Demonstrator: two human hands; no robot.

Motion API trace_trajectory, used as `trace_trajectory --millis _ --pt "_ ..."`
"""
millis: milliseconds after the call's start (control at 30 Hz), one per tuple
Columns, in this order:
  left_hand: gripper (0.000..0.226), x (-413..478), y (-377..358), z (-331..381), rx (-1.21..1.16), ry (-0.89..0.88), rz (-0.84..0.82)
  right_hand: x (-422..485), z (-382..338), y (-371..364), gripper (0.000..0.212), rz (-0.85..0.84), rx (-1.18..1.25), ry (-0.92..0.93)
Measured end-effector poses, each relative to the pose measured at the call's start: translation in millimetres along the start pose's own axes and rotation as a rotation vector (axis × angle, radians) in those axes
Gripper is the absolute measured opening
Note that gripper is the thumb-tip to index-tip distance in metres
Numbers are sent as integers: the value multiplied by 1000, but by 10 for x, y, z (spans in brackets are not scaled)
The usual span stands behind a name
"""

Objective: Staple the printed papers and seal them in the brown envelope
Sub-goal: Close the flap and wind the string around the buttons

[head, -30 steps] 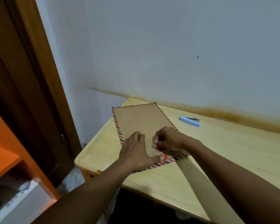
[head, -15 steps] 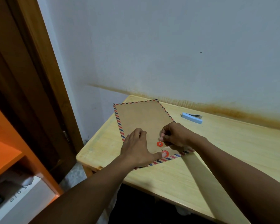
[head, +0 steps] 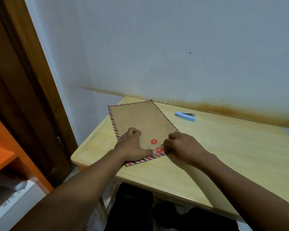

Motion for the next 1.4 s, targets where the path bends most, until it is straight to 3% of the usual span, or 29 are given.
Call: trace_trajectory --millis 233,400,533,667,833,1200,1400 --pt "117 24 1 -34 11 14 -77 -197 -203 -12 23 61 -60 92" --pt "117 33 35 -36 15 3 -148 -207 -308 26 23 46 33 82" --pt "120 9 103 -97 -20 -26 -248 -118 -424 52 21 -45 76 74" --pt "123 -13 92 -114 -34 -66 -230 99 -463 45 10 -161 39 54" --pt "127 8 59 -176 -50 -89 -213 443 -444 -14 12 -263 47 28" --pt "128 18 57 -183 -52 -95 -203 914 -117 -164 4 -475 469 -263" --pt "126 41 92 -105 -75 -13 -202 962 34 -206 8 -470 513 -380"
Point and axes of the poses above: each hand's wrist, its own x-axis towards the middle knuckle, its own y-axis out of the back of the hand, z = x × y, the point moved 5 cm from there along x, towards the middle knuckle, and after that the axes turned 14 degrees about -y, right-handed, at the moved point
